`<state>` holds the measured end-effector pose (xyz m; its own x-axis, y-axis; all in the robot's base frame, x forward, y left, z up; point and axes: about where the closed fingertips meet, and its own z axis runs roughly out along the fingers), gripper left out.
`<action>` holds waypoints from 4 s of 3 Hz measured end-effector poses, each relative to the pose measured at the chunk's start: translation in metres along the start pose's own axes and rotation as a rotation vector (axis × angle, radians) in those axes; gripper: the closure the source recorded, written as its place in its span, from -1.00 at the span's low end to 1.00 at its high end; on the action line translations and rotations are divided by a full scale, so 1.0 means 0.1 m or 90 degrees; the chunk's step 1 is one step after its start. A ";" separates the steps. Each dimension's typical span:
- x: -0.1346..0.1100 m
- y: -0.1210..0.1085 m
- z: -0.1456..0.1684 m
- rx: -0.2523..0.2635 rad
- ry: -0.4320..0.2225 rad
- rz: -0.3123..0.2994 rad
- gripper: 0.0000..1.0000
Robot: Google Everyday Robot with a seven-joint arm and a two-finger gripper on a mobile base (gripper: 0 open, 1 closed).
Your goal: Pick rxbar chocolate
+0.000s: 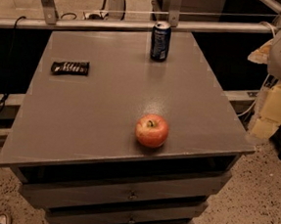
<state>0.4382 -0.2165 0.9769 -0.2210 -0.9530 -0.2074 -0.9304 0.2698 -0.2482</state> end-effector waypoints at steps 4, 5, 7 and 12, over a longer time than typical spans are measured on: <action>-1.66 -0.54 0.60 -0.011 -0.162 -0.076 -1.00; -2.59 -0.60 0.90 -0.036 -0.237 -0.091 -1.00; -2.73 -0.63 0.92 -0.040 -0.273 -0.097 -1.00; -4.41 -0.93 2.57 -0.147 -0.370 0.000 -1.00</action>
Offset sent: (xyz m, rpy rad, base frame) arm 0.0162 0.0204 -0.0032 0.0343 -0.0133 0.0402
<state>0.6971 0.2144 0.8485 -0.0858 -0.7044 -0.7046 -0.9841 0.1702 -0.0504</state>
